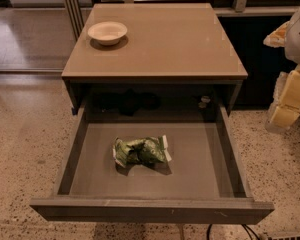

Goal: Pick green jalapeno chip bag from top drawer and place on counter

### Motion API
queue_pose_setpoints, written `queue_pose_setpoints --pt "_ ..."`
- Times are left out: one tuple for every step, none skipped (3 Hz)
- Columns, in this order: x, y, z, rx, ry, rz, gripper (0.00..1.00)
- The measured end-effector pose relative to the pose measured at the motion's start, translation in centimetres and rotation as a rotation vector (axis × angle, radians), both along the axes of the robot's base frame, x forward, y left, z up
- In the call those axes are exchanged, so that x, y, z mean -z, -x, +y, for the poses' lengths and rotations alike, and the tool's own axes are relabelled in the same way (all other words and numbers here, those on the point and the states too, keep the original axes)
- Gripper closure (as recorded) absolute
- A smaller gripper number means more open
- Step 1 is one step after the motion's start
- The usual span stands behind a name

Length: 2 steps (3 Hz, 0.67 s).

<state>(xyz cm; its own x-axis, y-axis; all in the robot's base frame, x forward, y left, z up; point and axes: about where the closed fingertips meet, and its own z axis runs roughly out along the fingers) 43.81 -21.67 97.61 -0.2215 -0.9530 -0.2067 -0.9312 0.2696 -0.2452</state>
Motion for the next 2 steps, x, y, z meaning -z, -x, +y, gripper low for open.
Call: queue_pose_setpoints --pt "0.1 -0.1 0.3 -0.004 -0.007 -0.008 0.0" --pt "2.5 -0.1 2.5 -0.043 -0.031 0.014 0.0"
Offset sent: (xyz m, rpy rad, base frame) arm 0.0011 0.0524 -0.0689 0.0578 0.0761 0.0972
